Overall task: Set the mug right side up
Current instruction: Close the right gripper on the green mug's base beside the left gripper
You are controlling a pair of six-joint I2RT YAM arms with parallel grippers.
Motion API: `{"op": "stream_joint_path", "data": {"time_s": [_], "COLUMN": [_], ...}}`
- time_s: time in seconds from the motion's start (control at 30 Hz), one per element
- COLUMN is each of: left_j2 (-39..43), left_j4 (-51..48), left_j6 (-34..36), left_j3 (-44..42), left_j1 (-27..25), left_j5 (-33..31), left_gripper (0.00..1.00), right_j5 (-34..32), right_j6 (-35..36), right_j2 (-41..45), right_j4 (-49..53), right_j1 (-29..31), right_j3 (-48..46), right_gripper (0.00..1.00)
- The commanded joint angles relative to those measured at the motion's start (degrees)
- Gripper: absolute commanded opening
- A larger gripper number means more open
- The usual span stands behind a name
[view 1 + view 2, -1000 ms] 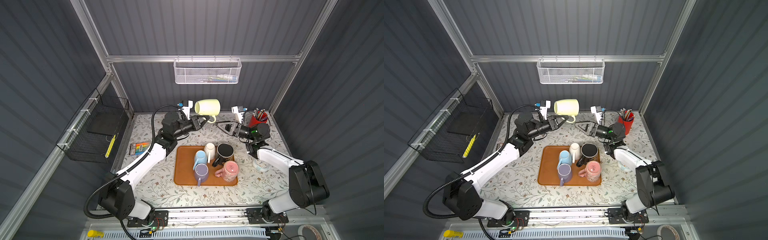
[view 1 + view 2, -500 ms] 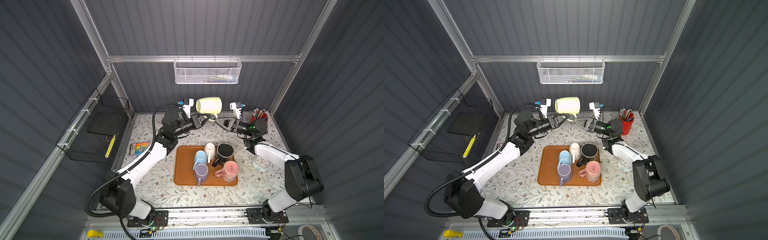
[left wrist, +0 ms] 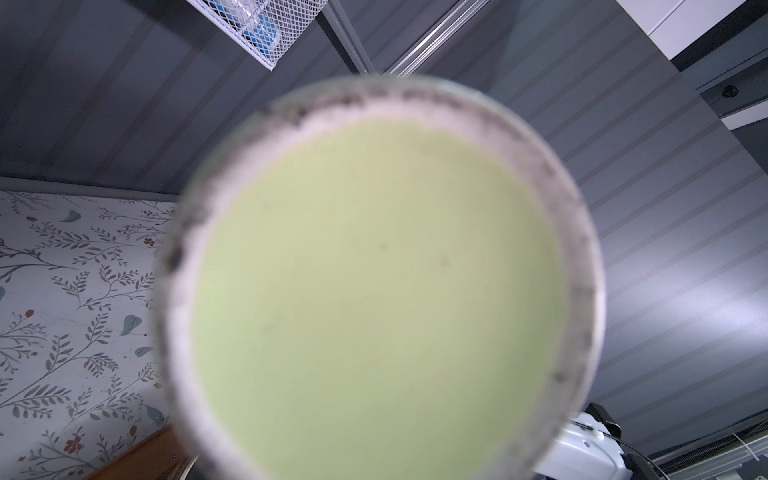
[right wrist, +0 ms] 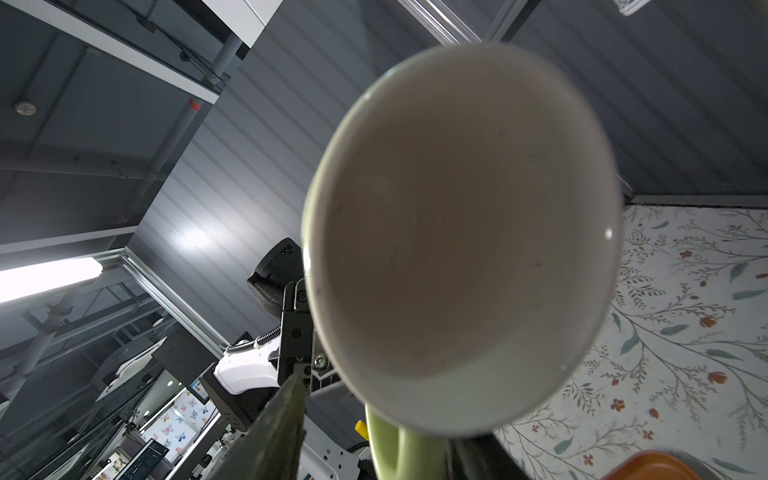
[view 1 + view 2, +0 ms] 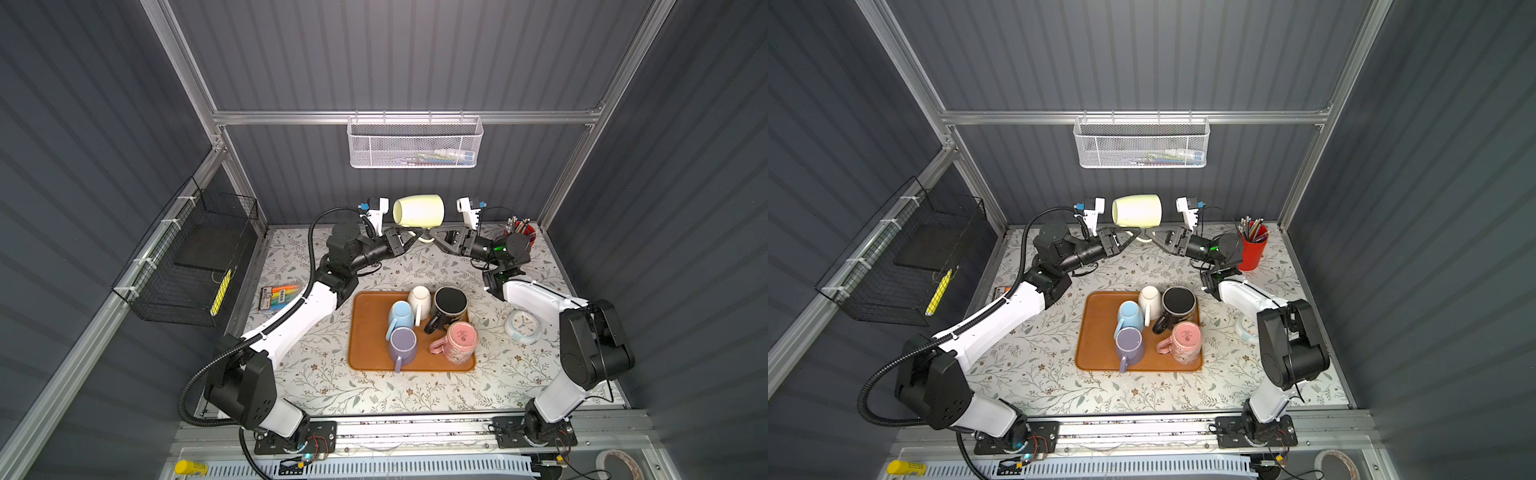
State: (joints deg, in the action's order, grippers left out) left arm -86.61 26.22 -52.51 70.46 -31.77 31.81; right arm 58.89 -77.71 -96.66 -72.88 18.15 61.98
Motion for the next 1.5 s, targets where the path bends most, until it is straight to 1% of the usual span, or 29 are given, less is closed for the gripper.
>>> {"op": "stream_joint_path", "data": {"time_s": [0.0,0.27,0.47,0.6,0.7,0.8,0.87,1.13,1.2,1.27,1.37,1.47], "left_j2": [-0.1,-1.1,-1.5,-1.1,-0.8,-0.7,-0.6,0.2,0.4,0.9,1.6,2.4], "left_j4": [7.2,8.2,9.4,9.7,9.6,9.4,9.4,7.5,7.3,7.2,7.1,6.4], "left_j6": [-0.6,-1.2,-2.0,-2.0,-1.9,-1.8,-1.8,-1.4,-1.2,-0.8,-0.5,0.1], "left_j3": [2.0,1.3,-0.3,-1.2,-1.9,-2.3,-2.6,-3.6,-4.3,-5.0,-6.1,-6.8], "left_j1": [0.1,0.1,0.1,0.1,0.1,0.1,0.1,0.4,0.6,0.8,1.1,1.4], "left_j5": [1.5,1.7,1.7,1.6,1.6,1.6,1.5,0.5,0.4,0.3,0.2,-0.1], "left_gripper": [0.0,0.0,0.0,0.0,0.0,0.0,0.0,0.0,0.1,0.24,0.44,0.51], "right_j5": [-1.2,-1.4,-2.2,-3.0,-3.7,-4.4,-4.8,-6.0,-6.2,-6.5,-6.8,-7.1], "right_j6": [-1.9,-2.8,-3.0,-3.1,-3.3,-3.4,-3.3,-1.0,-0.1,0.4,0.8,0.9], "right_j2": [-0.8,-1.6,-2.0,-2.3,-2.6,-2.6,-2.5,-0.3,0.5,1.2,2.0,2.6], "right_j4": [-4.3,-4.9,-4.8,-4.8,-4.7,-3.5,-3.0,-0.3,0.4,0.8,0.8,0.8], "right_j1": [0.2,0.2,0.2,0.2,0.2,0.2,0.2,0.2,0.1,0.0,-0.3,-0.7], "right_j3": [2.1,2.3,2.3,2.0,1.9,2.1,1.9,0.2,-0.2,-0.8,-2.0,-3.2], "right_gripper": [0.49,0.39,0.34,0.28,0.2,0.06,0.0,0.0,0.0,0.0,0.0,0.0]}}
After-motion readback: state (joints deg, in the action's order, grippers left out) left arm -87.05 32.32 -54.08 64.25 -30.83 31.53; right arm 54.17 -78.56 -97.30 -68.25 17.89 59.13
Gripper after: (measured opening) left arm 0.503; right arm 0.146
